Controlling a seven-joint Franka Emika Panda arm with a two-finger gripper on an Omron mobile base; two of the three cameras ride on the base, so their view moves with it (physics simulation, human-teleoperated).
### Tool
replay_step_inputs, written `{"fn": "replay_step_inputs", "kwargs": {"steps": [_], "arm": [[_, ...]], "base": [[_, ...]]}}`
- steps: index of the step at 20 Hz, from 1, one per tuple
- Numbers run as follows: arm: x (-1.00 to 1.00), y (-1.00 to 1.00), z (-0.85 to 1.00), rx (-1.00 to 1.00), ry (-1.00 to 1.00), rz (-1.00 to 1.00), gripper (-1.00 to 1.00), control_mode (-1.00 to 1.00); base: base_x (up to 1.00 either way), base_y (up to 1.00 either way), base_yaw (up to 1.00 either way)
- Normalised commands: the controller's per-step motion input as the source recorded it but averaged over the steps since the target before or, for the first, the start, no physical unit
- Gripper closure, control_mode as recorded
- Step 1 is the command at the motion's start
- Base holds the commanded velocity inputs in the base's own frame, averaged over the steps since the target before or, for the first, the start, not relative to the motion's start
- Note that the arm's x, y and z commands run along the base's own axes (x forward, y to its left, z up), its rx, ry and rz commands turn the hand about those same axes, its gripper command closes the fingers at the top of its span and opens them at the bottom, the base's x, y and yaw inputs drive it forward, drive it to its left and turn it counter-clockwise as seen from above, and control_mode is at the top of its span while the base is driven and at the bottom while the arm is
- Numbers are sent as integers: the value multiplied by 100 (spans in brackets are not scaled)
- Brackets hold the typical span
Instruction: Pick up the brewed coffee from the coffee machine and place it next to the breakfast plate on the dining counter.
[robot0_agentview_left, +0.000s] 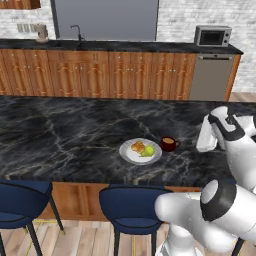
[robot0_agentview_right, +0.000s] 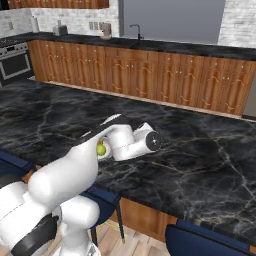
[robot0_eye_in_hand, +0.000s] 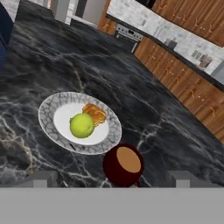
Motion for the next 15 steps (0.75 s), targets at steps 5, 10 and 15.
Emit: {"fn": "replay_step_inputs", "kwargs": {"steps": [5,10,15], "arm": [[-57,-15,37,-3,-4,1,-100,-100],[-49,-20,0,0,0,1,-100,-100],[-66,-39,0,0,0,1,-100,-100]], "base": [[0,0,0],[0,0,0],[0,0,0]]}}
